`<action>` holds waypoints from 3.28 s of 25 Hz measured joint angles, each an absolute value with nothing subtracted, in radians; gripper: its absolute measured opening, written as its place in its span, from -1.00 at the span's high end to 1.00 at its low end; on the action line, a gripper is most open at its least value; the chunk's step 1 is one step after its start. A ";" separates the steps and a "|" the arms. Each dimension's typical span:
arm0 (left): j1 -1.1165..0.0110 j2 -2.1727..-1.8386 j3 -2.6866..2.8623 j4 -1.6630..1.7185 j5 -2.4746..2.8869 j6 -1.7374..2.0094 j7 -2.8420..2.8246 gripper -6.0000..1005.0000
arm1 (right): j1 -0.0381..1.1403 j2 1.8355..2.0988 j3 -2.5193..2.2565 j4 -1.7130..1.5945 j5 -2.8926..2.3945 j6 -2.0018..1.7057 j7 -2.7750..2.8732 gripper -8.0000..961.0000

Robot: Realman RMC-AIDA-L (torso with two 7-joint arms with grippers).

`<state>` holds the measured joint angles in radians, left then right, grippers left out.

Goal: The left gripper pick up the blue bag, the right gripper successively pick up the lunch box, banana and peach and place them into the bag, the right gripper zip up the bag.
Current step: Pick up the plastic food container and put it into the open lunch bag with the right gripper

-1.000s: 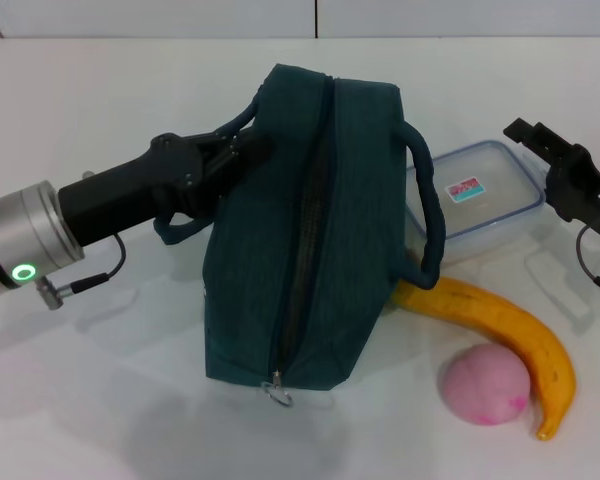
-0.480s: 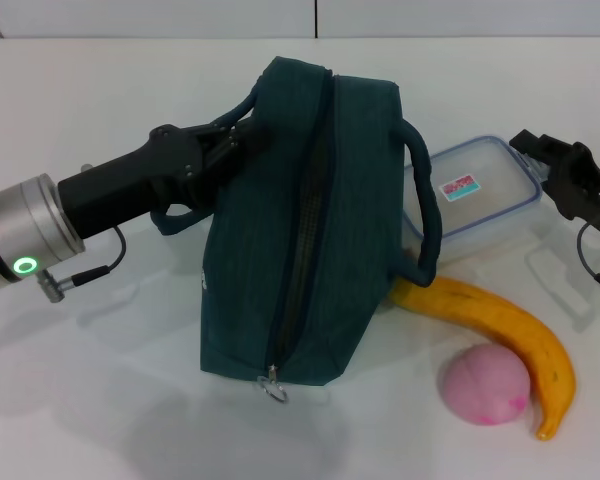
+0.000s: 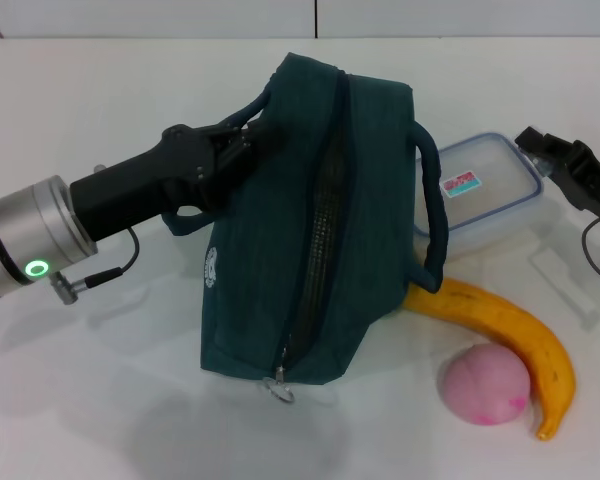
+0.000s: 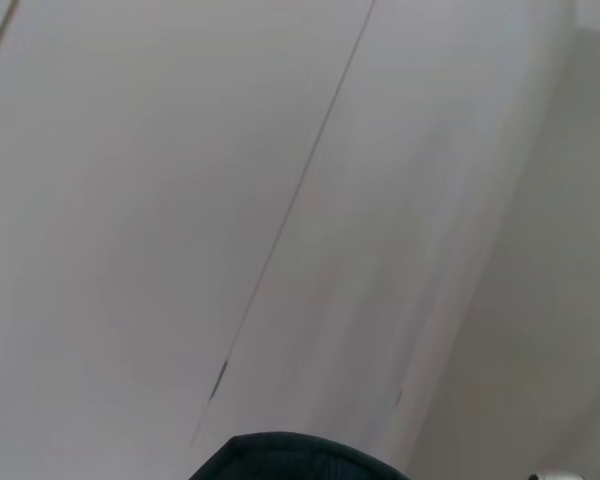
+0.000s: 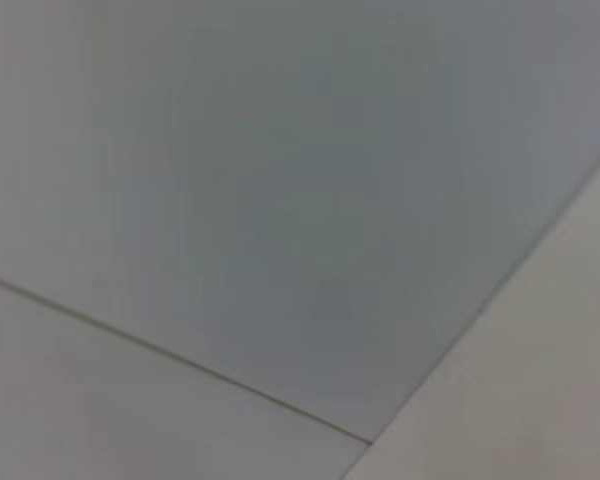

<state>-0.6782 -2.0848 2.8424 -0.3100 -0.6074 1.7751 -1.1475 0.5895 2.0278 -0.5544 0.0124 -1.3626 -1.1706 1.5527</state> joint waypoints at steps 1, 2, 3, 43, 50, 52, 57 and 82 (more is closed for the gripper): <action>-0.678 -2.084 2.843 -0.306 -0.606 1.776 -1.146 0.91 | 0.589 2.028 -0.554 0.011 -1.363 -1.175 1.542 0.77; -0.678 -2.084 2.843 -0.304 -0.604 1.777 -1.145 0.91 | 0.587 2.027 -0.554 0.009 -1.363 -1.182 1.530 0.78; -0.680 -2.084 2.843 -0.304 -0.602 1.778 -1.144 0.91 | 0.581 2.027 -0.552 0.003 -1.362 -1.196 1.508 0.78; -0.698 -2.085 2.841 -0.230 -0.653 1.681 -1.046 0.91 | 0.778 2.028 -0.735 -0.149 -1.279 -1.751 1.313 0.78; -0.695 -2.084 2.835 -0.234 -0.655 1.677 -1.049 0.91 | 0.724 2.019 -0.796 -0.171 -1.279 -1.735 1.313 0.78; -0.698 -2.084 2.835 -0.233 -0.657 1.674 -1.047 0.91 | 0.704 2.021 -0.796 -0.188 -1.275 -1.735 1.311 0.78; -0.705 -2.085 2.836 -0.225 -0.660 1.669 -1.044 0.91 | 0.659 2.023 -0.791 -0.219 -1.213 -1.752 1.305 0.78; -0.700 -2.085 2.841 -0.228 -0.682 1.664 -1.050 0.92 | 0.633 2.012 -1.128 -0.386 -1.253 -1.560 1.392 0.64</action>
